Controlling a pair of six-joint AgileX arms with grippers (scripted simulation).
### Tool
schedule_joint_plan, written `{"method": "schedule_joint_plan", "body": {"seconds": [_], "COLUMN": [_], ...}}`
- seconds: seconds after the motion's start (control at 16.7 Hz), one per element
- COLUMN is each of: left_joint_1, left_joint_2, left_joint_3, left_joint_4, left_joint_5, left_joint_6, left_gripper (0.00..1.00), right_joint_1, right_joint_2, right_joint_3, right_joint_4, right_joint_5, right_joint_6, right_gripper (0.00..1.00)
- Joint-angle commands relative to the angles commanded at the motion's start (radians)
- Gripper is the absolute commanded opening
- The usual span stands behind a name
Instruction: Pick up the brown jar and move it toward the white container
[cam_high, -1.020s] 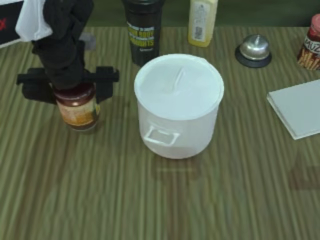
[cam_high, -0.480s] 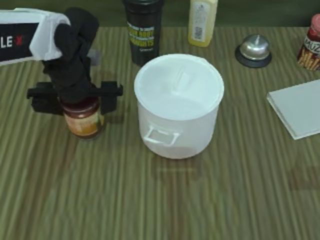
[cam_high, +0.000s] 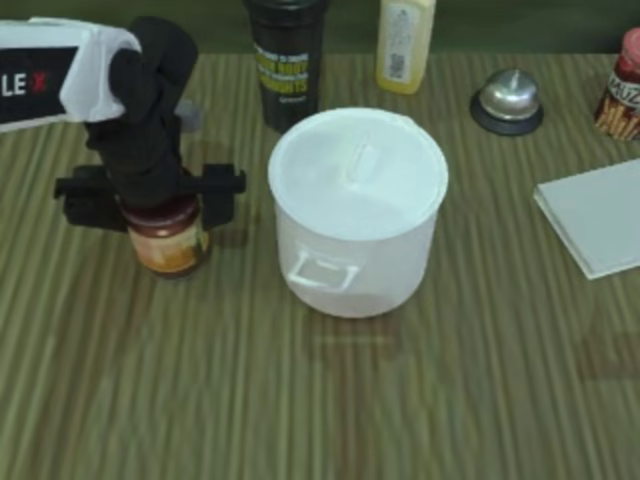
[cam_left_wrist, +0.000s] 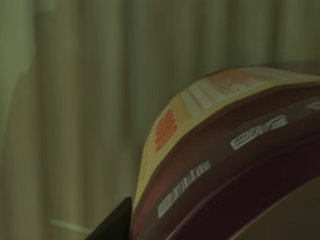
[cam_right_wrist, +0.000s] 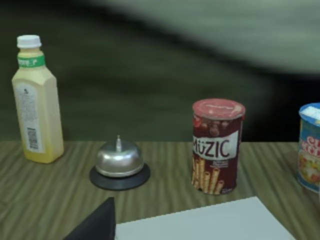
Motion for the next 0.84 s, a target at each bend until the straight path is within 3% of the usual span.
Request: {"method": "schedule_joint_plan", "body": {"seconds": [0.48, 0.84], "left_joint_1": [0.0, 0.0], "left_joint_2": [0.0, 0.0], "left_joint_3": [0.0, 0.0], "left_joint_4": [0.0, 0.0], "left_joint_5": [0.0, 0.0], "left_joint_6": [0.0, 0.0], "left_gripper": [0.98, 1.0], "right_joint_1": [0.0, 0.0], "right_joint_2": [0.0, 0.0], "right_joint_3": [0.0, 0.0], "right_joint_4": [0.0, 0.0], "right_joint_5": [0.0, 0.0], "right_joint_6": [0.0, 0.0], "right_gripper": [1.0, 1.0]}}
